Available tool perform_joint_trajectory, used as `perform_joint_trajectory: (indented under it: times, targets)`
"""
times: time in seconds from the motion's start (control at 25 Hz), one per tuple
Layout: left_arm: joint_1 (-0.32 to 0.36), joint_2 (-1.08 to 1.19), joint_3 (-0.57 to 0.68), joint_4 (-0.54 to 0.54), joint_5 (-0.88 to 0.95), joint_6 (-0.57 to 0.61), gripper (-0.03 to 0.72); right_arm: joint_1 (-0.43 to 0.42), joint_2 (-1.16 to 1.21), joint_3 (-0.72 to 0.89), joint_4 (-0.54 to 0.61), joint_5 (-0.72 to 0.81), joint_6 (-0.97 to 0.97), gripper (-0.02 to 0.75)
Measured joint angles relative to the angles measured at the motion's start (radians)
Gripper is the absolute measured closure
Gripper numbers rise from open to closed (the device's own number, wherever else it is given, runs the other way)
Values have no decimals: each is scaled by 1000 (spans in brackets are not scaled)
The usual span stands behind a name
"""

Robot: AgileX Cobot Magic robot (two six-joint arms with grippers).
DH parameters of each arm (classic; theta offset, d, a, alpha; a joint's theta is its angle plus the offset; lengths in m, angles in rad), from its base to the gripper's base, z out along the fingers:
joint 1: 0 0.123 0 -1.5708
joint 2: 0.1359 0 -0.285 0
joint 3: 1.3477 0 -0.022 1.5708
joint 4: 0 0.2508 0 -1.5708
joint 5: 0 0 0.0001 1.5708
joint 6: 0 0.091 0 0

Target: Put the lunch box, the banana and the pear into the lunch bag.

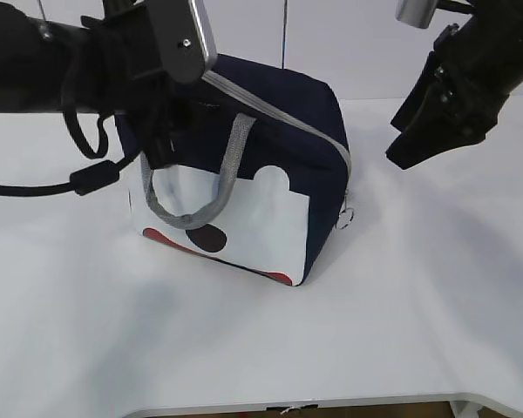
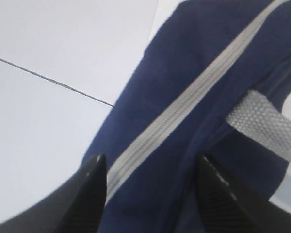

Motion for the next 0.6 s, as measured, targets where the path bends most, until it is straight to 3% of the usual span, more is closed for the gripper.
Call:
perform_joint_trajectory:
  times: [0.32,0.6]
  targets:
    - [0,-104,0,0,17,0,244,0,-40,0,-2,4,-30,233]
    - [0,-242,0,48,209,0,247,0,-97,0,-4,9,-30,232]
